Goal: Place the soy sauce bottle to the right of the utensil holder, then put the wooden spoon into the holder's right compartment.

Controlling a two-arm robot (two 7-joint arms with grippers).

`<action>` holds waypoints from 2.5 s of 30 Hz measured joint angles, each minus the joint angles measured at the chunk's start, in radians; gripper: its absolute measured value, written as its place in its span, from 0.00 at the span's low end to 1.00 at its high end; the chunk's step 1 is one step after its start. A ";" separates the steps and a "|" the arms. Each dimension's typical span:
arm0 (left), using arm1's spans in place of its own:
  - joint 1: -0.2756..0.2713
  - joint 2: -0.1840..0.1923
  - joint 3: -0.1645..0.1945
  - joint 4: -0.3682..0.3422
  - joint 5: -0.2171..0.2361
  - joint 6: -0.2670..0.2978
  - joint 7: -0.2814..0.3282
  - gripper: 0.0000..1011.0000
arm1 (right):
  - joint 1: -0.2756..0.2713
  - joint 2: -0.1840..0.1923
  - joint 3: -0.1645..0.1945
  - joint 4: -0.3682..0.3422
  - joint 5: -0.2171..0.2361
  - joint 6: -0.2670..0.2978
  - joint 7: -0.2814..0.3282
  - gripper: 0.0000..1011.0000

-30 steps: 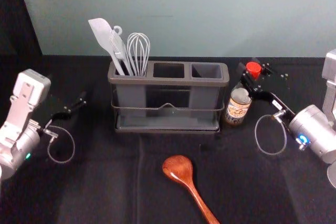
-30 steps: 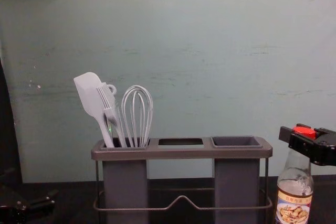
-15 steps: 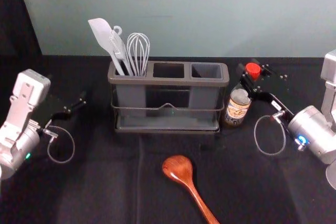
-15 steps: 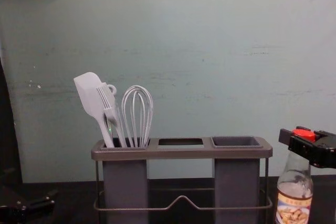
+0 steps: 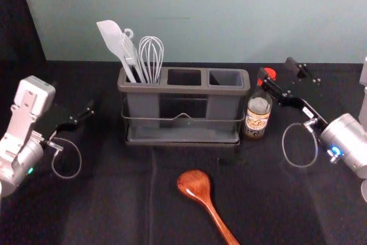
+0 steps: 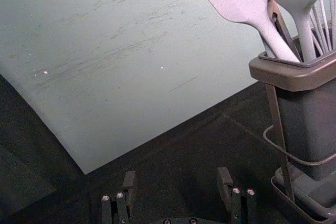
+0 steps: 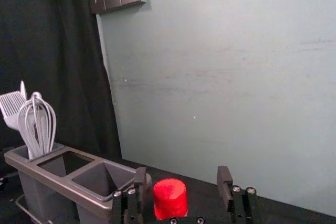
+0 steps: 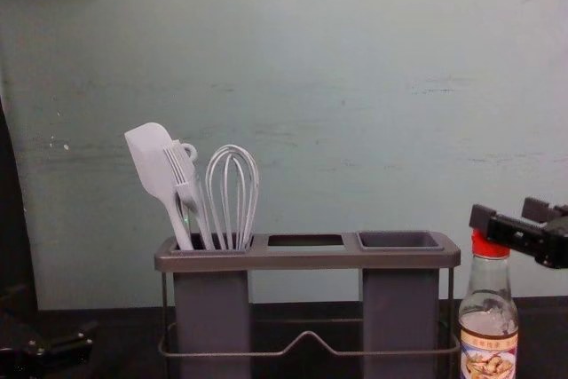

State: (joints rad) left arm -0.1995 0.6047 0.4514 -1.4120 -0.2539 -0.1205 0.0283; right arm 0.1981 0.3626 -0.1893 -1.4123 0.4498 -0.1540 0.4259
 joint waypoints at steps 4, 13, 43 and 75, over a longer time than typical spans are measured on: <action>0.000 0.000 0.000 0.000 0.000 0.000 0.000 0.99 | -0.014 0.011 0.007 -0.034 -0.004 0.007 -0.013 0.91; 0.000 0.000 0.000 0.000 0.000 0.000 0.000 0.99 | -0.104 0.041 0.022 -0.187 -0.074 0.015 -0.072 0.99; 0.000 0.000 0.000 0.000 0.000 0.000 0.000 0.99 | -0.283 -0.011 -0.100 -0.293 -0.144 0.066 -0.069 0.99; 0.000 0.000 0.000 0.000 0.000 0.000 0.000 0.99 | -0.291 -0.028 -0.133 -0.280 -0.143 0.128 -0.091 0.99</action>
State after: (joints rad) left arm -0.1995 0.6047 0.4514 -1.4120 -0.2539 -0.1206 0.0283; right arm -0.0928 0.3348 -0.3222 -1.6922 0.3072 -0.0260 0.3348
